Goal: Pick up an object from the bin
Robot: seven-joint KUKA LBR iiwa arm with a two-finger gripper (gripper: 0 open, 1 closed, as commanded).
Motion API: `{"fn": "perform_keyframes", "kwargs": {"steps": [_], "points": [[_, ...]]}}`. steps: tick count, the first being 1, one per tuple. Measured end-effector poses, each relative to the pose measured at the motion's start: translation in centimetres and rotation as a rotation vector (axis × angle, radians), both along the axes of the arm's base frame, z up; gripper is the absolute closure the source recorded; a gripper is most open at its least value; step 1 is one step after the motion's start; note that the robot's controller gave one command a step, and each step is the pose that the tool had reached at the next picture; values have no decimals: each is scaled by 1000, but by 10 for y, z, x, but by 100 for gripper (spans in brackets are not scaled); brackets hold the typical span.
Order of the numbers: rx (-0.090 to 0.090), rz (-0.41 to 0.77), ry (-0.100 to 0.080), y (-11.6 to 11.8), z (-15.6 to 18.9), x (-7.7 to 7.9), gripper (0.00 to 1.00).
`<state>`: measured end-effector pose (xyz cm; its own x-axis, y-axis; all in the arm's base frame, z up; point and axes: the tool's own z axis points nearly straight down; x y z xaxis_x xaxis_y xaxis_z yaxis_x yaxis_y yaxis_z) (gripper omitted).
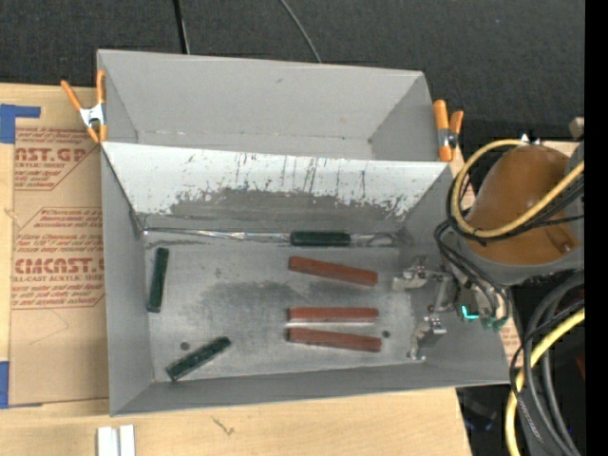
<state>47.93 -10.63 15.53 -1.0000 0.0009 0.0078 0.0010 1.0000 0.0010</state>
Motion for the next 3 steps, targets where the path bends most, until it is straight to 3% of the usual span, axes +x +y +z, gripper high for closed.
{"fn": "perform_keyframes", "kwargs": {"steps": [1, 2, 3], "points": [[-1, 1, -8, 0, 4, 2, 0], [-3, 54, -15, 5, -49, 25, 0], [-3, -135, -34, 48, -80, 16, 100]]}}
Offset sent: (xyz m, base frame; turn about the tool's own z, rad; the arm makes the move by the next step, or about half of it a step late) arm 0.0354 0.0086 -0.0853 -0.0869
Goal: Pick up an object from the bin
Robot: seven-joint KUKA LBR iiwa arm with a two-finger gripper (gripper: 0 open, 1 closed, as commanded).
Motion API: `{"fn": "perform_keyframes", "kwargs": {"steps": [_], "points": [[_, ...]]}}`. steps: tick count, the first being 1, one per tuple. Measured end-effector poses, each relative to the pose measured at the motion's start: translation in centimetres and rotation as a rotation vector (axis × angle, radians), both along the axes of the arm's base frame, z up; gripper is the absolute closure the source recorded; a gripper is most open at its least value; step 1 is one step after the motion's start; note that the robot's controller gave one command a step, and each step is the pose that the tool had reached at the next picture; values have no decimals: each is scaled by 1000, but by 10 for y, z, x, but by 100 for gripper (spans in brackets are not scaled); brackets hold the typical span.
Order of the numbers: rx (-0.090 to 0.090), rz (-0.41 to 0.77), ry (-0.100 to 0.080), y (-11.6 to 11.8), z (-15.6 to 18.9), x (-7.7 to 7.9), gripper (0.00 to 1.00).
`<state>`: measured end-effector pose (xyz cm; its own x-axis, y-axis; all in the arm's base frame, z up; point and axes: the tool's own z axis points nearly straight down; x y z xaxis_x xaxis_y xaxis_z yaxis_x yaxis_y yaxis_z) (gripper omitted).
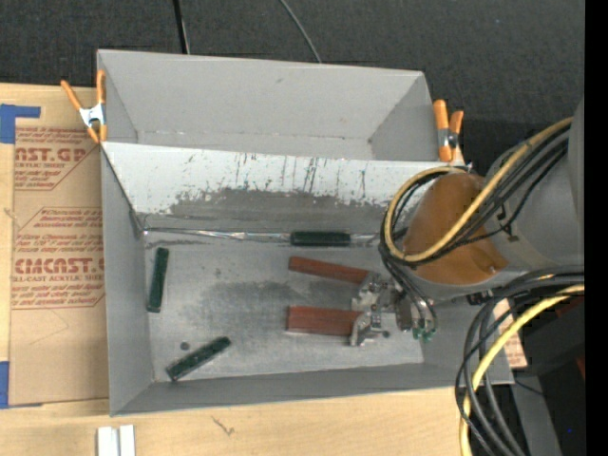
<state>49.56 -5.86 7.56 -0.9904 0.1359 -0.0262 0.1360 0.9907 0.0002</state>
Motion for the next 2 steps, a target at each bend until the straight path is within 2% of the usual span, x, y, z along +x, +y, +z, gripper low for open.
{"fn": "perform_keyframes", "kwargs": {"steps": [1, 2], "points": [[0, 0, 0, 0, 0, 0, 100], [3, 8, 25, -7, 137, 14, 100]]}}
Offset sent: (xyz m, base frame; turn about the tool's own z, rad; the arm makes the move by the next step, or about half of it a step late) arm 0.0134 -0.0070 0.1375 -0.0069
